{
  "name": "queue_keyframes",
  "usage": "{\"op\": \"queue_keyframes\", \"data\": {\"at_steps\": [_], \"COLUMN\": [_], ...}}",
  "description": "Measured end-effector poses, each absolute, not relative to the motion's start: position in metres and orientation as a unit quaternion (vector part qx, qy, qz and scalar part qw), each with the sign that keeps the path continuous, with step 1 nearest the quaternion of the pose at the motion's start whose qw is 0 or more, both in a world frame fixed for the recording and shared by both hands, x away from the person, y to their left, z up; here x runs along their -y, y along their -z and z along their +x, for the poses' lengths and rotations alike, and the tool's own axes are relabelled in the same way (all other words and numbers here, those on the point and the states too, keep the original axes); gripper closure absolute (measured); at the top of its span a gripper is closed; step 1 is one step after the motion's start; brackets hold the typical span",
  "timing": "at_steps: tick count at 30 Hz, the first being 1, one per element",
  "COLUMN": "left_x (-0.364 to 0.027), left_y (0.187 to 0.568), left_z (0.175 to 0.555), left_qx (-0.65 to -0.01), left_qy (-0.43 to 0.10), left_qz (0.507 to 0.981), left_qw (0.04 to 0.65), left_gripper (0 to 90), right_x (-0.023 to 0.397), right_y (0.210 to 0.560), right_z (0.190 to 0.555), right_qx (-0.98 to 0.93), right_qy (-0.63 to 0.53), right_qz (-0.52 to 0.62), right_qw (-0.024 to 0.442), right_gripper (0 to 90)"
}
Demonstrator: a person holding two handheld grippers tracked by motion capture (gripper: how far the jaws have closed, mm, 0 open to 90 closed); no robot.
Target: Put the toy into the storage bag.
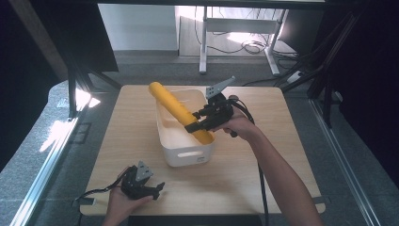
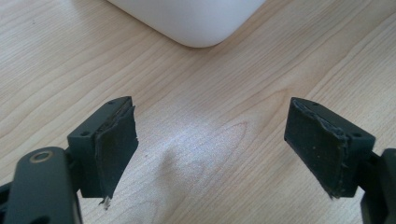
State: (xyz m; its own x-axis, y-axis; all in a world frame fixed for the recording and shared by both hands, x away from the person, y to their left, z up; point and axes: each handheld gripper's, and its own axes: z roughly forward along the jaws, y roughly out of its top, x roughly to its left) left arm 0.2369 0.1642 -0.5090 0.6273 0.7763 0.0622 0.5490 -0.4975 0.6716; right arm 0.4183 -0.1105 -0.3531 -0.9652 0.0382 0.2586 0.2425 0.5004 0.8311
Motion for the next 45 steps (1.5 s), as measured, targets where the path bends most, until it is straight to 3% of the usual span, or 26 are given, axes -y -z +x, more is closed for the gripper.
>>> {"op": "queue_keyframes", "data": {"at_steps": [10, 20, 28, 45], "left_x": [-0.163, -0.164, -0.165, -0.165], "left_y": [0.510, 0.509, 0.508, 0.508], "left_z": [0.237, 0.237, 0.237, 0.238], "left_qx": [-0.390, -0.391, -0.393, -0.395], "left_qy": [-0.179, -0.181, -0.183, -0.184], "left_qz": [0.849, 0.847, 0.845, 0.844], "left_qw": [0.309, 0.312, 0.313, 0.313], "left_gripper": [17.2, 17.1, 17.0, 16.9], "right_x": [0.119, 0.130, 0.157, 0.223], "right_y": [0.360, 0.350, 0.352, 0.407], "right_z": [0.422, 0.413, 0.398, 0.370], "right_qx": [0.863, 0.843, 0.828, 0.806], "right_qy": [0.489, 0.524, 0.545, 0.547], "right_qz": [-0.098, -0.115, -0.134, -0.213], "right_qw": [0.081, 0.038, 0.003, -0.074], "right_gripper": [47.9, 34.1, 32.5, 33.4]}}
